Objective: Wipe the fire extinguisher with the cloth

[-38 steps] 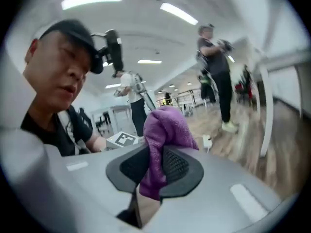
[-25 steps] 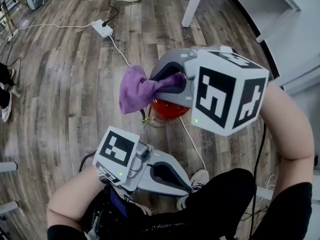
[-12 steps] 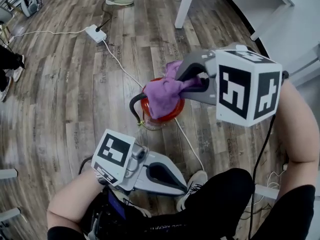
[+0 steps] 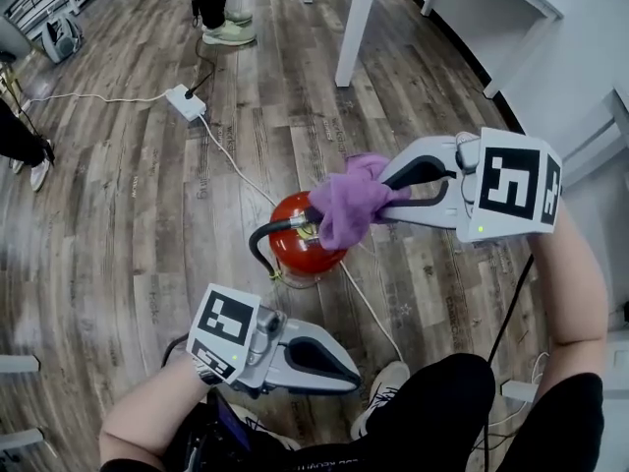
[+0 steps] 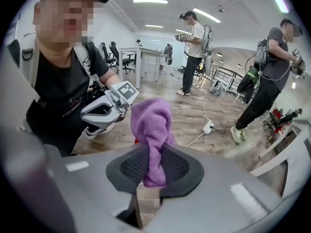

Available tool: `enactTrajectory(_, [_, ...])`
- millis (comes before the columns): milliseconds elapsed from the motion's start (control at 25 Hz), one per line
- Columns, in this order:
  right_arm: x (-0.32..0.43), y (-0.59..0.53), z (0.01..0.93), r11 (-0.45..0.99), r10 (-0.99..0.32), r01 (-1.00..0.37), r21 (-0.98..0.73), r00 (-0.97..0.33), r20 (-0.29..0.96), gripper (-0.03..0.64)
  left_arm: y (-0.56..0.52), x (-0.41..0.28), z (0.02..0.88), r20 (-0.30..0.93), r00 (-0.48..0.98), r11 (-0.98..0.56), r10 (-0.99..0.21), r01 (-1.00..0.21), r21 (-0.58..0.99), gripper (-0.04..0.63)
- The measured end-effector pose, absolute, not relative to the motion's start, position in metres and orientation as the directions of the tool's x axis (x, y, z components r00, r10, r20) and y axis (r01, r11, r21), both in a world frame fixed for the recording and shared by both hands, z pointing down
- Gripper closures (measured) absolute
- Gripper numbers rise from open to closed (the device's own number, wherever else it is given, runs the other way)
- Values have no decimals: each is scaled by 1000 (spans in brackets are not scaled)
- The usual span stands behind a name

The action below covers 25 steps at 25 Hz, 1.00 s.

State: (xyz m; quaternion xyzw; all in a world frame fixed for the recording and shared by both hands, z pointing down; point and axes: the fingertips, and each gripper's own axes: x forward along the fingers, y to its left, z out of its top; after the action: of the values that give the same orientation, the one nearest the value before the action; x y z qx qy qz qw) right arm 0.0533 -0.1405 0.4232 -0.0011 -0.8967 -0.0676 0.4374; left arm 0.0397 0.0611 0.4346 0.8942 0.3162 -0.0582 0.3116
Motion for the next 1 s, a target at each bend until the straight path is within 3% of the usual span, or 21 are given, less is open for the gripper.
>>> enactTrajectory(280, [83,-147,422,994,-88,-5,110,-635,768,555,57,41,439,-298,799,-609,523,595,525,598])
enactTrajectory(480, [130,-147,457,986,-166,-89,140,-525,835,555,53,39,441,-304,801,-607,515,592,530,598])
enactTrajectory(560, [145,-147,469,982,-177,-162,100,-580,795,555,50,39,442,-303,804,-610,511,588,531,598])
enactTrajectory(680, [154,-144,463,952,-189,-297,-79,-769,610,555,45,39,445,-287,821,-631,494,565,531,598])
enactTrajectory(800, [159,-141,437,881,-254,-342,-328,-925,281,555,36,40,446,-280,844,-652,458,533,539,598])
enactTrajectory(920, [164,-136,425,798,-340,-283,-533,-940,-10,555,24,40,450,-274,869,-676,412,493,548,598])
enactTrajectory(1000, [164,-132,425,750,-385,-241,-616,-917,-110,554,16,41,452,-267,885,-694,381,465,549,598])
